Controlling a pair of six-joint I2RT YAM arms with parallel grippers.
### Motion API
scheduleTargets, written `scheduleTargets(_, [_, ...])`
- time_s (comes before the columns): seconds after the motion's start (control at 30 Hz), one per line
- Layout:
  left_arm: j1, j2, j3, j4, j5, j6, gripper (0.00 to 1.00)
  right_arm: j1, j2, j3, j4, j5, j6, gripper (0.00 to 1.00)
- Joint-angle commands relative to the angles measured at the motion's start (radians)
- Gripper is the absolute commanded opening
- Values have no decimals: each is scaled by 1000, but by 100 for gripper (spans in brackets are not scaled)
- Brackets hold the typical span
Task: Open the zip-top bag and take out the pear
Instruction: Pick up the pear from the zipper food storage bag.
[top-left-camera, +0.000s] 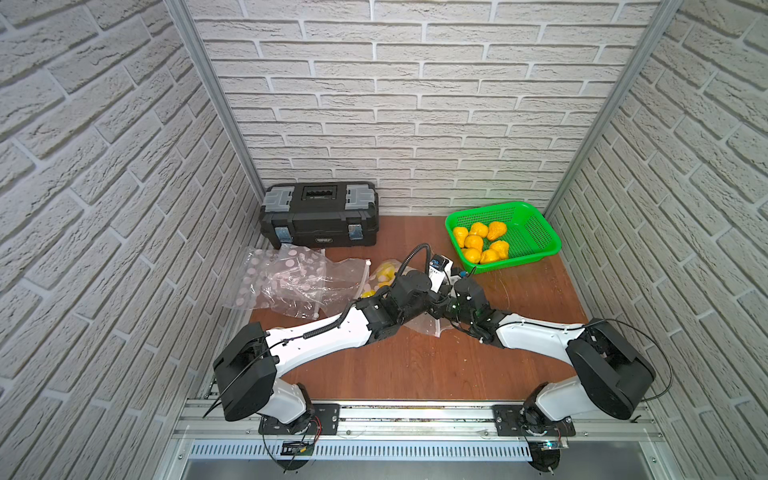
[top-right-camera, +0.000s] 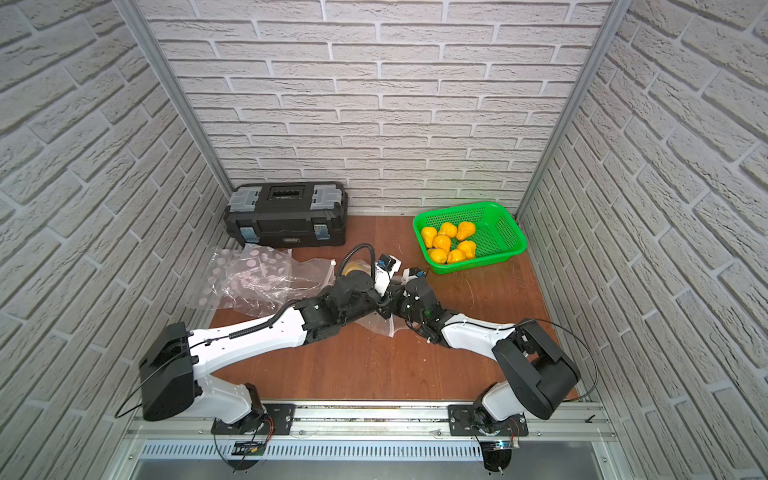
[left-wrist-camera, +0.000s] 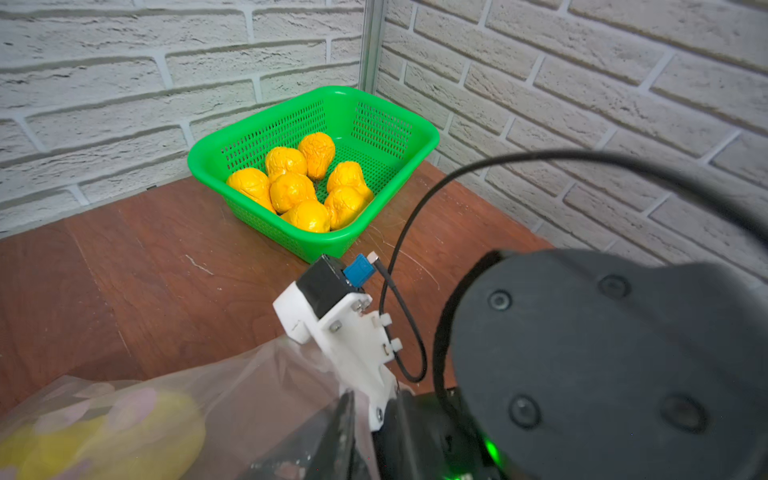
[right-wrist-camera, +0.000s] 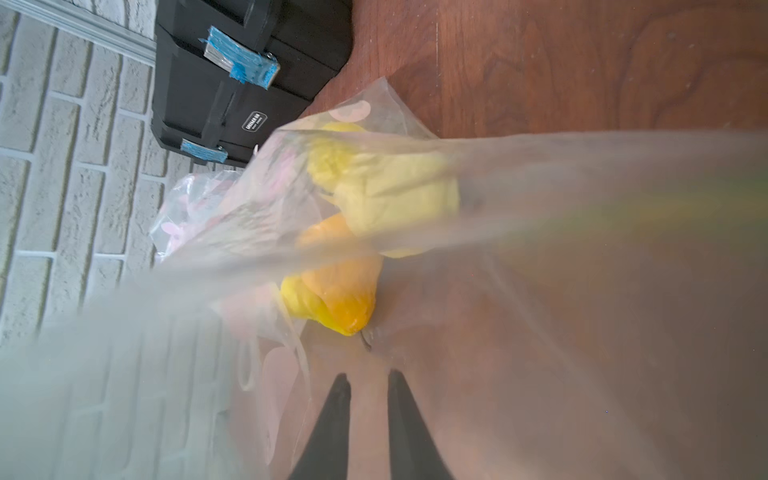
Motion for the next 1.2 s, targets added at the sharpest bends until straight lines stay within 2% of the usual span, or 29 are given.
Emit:
scheduleTargets(0.0, [38, -38, 54, -49, -80, -12, 45, -25, 11, -10, 10, -38, -78, 22])
scheduleTargets(0.07, [95, -56, 58, -114, -111, -36, 51, -40, 10, -21, 30, -47, -96, 24])
scheduleTargets(0.17, [223, -56, 70, -209, -73, -91, 49, -60, 35, 2, 37, -90, -120, 25])
scheduleTargets(0.3, [414, 46, 128, -318, 124, -114, 34, -68, 78, 33, 72, -154, -145, 26])
scheduleTargets(0.4, [500, 171, 213, -403, 239, -107, 22, -68, 102, 55, 51, -169, -164, 26])
scheduleTargets(0.63, [556, 375, 326, -466, 300, -74, 7, -71, 119, 86, 0, -167, -205, 27])
scheduleTargets(0.9, [567, 503, 348, -448, 366, -80, 8, -70, 141, 131, -56, -181, -266, 29])
scheduleTargets(1.17, [553, 560, 355, -450, 500, -81, 11, -74, 145, 149, -117, -106, -227, 48])
